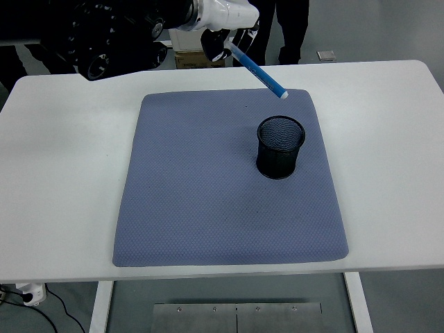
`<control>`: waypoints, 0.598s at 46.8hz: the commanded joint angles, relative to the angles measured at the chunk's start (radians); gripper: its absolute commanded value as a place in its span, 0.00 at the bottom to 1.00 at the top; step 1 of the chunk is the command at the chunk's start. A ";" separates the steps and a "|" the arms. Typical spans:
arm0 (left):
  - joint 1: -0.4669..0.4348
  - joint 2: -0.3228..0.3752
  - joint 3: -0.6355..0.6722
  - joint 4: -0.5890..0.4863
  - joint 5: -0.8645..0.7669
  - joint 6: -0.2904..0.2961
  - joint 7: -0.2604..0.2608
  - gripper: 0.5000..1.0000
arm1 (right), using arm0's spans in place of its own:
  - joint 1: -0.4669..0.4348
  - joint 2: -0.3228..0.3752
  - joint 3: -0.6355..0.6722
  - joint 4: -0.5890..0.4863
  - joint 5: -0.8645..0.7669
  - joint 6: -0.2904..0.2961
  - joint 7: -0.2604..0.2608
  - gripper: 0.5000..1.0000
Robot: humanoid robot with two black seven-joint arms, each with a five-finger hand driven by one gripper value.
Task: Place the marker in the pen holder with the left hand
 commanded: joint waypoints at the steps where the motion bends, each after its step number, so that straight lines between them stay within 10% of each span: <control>1: 0.001 0.000 0.000 0.002 0.003 0.002 0.000 0.00 | 0.000 0.000 0.000 0.000 0.000 0.001 0.000 1.00; 28: 0.001 0.000 0.002 0.000 0.231 0.022 0.052 0.00 | 0.000 0.000 0.000 0.000 0.000 0.001 -0.001 1.00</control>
